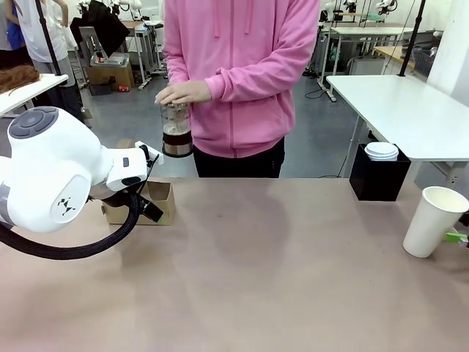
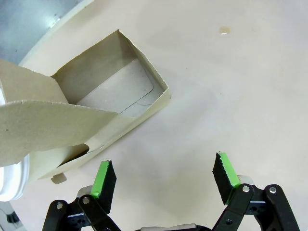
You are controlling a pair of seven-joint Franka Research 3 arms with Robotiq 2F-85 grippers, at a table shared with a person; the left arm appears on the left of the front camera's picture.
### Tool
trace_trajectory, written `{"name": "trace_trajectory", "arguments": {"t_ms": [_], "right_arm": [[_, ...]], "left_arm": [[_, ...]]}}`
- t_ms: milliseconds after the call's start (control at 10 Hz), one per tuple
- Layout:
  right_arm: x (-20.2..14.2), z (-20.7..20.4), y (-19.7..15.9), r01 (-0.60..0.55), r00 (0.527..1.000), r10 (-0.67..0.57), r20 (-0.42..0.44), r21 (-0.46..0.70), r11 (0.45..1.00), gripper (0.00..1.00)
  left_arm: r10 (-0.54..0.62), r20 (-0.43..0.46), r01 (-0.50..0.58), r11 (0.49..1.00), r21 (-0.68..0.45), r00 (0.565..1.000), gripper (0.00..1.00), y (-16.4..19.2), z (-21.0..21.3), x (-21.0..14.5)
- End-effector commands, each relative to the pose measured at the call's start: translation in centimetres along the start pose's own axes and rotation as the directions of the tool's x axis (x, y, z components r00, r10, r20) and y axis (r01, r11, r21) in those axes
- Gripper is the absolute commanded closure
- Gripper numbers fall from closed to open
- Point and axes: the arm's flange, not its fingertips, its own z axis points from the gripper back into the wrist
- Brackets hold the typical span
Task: Pour a drink into a cup and package it in a carrier.
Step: Pick up the 600 ml Paper Cup and place it in the middle top area of the table.
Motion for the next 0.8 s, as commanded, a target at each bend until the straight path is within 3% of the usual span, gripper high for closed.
{"name": "trace_trajectory", "arguments": {"t_ms": [0, 700], "right_arm": [[0.6, -1.0, 0.5, -0.016, 1.000, 0.015, 0.012, 0.032, 0.999, 0.00], [0.4, -4.9, -0.1, -0.002, 1.000, 0.001, 0.031, 0.034, 0.999, 0.00]], "left_arm": [[0.000, 0.000, 0.000, 1.000, -0.001, 1.000, 0.00, 0.0, 0.0, 0.0], [0.000, 0.000, 0.000, 1.000, -0.001, 1.000, 0.00, 0.0, 0.0, 0.0]]}}
